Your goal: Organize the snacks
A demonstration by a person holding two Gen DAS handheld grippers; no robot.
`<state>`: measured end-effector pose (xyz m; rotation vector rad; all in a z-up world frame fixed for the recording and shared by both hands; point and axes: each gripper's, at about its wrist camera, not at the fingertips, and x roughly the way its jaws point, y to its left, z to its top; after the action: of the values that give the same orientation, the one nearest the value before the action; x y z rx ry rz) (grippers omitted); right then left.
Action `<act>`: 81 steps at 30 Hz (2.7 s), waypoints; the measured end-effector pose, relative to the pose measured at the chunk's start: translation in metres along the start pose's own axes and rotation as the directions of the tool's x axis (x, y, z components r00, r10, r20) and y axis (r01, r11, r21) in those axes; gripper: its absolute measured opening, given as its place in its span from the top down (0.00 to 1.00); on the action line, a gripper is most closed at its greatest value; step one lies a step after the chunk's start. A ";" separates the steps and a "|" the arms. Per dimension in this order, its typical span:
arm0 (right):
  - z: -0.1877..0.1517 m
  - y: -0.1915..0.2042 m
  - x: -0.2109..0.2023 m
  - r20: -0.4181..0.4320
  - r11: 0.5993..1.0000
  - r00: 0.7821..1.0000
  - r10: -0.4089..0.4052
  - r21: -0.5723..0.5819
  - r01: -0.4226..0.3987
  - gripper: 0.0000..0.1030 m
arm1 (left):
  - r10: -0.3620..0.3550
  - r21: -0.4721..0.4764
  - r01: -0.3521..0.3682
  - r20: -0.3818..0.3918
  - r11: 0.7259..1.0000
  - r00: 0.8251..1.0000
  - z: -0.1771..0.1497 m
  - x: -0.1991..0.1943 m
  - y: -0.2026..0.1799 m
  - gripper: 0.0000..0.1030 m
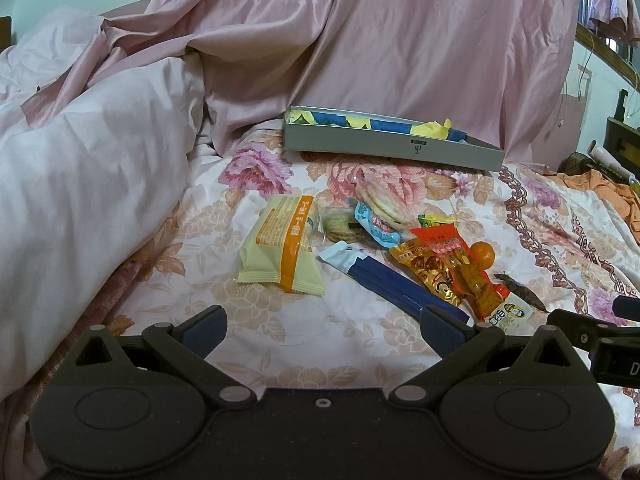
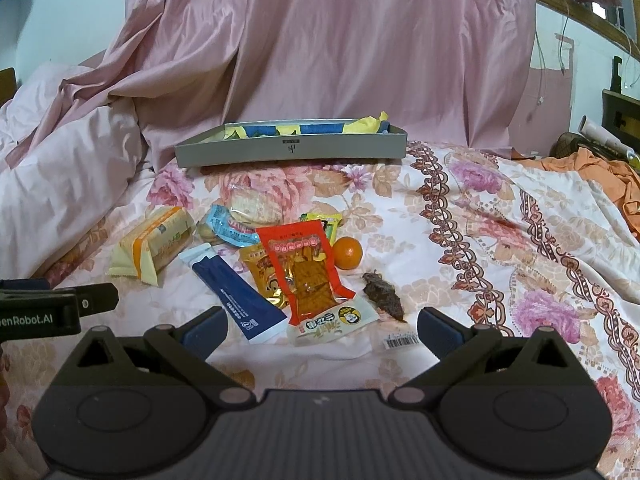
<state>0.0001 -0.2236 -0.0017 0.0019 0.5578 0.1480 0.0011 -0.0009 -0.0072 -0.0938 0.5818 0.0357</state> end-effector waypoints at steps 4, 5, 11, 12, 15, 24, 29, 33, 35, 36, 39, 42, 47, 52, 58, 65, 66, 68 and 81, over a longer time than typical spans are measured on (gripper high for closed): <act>0.000 0.000 0.000 0.000 1.000 1.000 -0.001 0.000 0.001 0.00 | -0.001 0.000 0.001 0.000 1.000 1.000 0.000 0.000 0.000 0.01; 0.000 0.000 0.000 0.000 1.000 1.000 -0.001 0.001 0.001 0.00 | -0.002 0.000 0.002 0.000 1.000 1.000 0.000 0.000 0.000 0.01; 0.000 0.000 0.000 0.000 1.000 1.000 -0.003 0.000 0.003 0.00 | -0.001 -0.001 0.001 -0.001 1.000 1.000 0.001 0.000 0.000 0.01; 0.000 0.000 0.000 0.000 1.000 1.000 -0.003 0.000 0.003 0.00 | -0.001 -0.001 0.001 -0.001 1.000 1.000 0.000 0.000 0.000 0.01; 0.001 0.000 0.000 0.000 1.000 1.000 -0.002 -0.001 0.002 0.00 | -0.001 0.000 0.001 -0.001 1.000 1.000 0.001 0.000 0.000 0.01; 0.001 -0.001 0.000 -0.001 1.000 1.000 -0.002 -0.001 0.002 0.00 | -0.001 -0.001 0.001 -0.002 1.000 1.000 0.001 0.000 0.000 0.01; 0.000 0.000 0.000 -0.003 1.000 1.000 -0.003 -0.002 0.003 0.00 | -0.001 0.000 0.001 -0.003 1.000 1.000 0.001 0.001 0.000 0.01; 0.001 0.000 0.000 -0.002 1.000 1.000 -0.002 -0.003 0.002 0.00 | 0.007 0.000 -0.007 -0.012 1.000 1.000 -0.001 0.002 0.002 0.01; 0.001 0.000 0.000 -0.002 1.000 1.000 -0.003 -0.004 0.003 0.00 | 0.026 0.002 -0.026 -0.030 1.000 0.999 -0.001 0.003 0.003 0.01; 0.001 0.001 0.000 -0.004 1.000 1.000 -0.003 -0.005 0.003 0.00 | 0.034 0.002 -0.034 -0.044 0.999 0.998 -0.001 0.005 0.003 0.01; -0.001 -0.001 0.002 -0.013 1.000 1.000 -0.003 -0.016 0.003 0.00 | 0.050 0.006 -0.050 -0.067 0.999 0.996 0.001 0.008 0.004 0.01; 0.000 0.000 0.006 -0.024 1.000 1.000 -0.002 -0.031 0.001 0.00 | 0.070 0.000 -0.071 -0.101 0.998 0.992 0.007 0.012 0.006 0.01; 0.002 0.001 0.017 -0.032 0.998 0.999 0.017 -0.057 -0.019 0.00 | 0.071 -0.007 -0.073 -0.155 0.997 0.985 0.022 0.029 0.013 0.01; 0.007 0.001 0.041 -0.061 0.991 0.993 0.100 -0.083 -0.105 0.00 | 0.079 0.031 -0.075 -0.152 0.997 0.985 0.038 0.057 0.025 0.01; 0.015 0.008 0.069 -0.073 0.959 0.973 0.219 -0.169 -0.228 0.00 | 0.028 -0.014 -0.029 -0.077 0.999 0.997 0.054 0.095 0.043 0.01; 0.025 0.017 0.098 -0.164 0.875 0.895 0.415 -0.195 -0.442 0.00 | -0.030 0.001 0.030 -0.023 1.000 0.999 0.055 0.133 0.050 0.01; 0.025 0.020 0.102 -0.174 0.867 0.889 0.423 -0.209 -0.453 0.00 | -0.039 0.023 0.039 -0.018 0.999 0.999 0.056 0.137 0.050 0.01; 0.026 0.028 0.109 -0.200 0.851 0.883 0.424 -0.247 -0.464 0.00 | -0.040 0.071 0.040 -0.001 0.997 0.999 0.056 0.143 0.049 0.01; 0.041 0.050 0.163 -0.310 0.810 0.865 0.395 -0.326 -0.487 0.26 | -0.219 -0.004 0.219 -0.051 0.976 0.974 0.057 0.169 0.073 0.09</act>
<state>0.1509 -0.1493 -0.0508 -0.2855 0.7452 0.7312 0.1689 0.0783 -0.0588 -0.1575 0.6198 -0.1822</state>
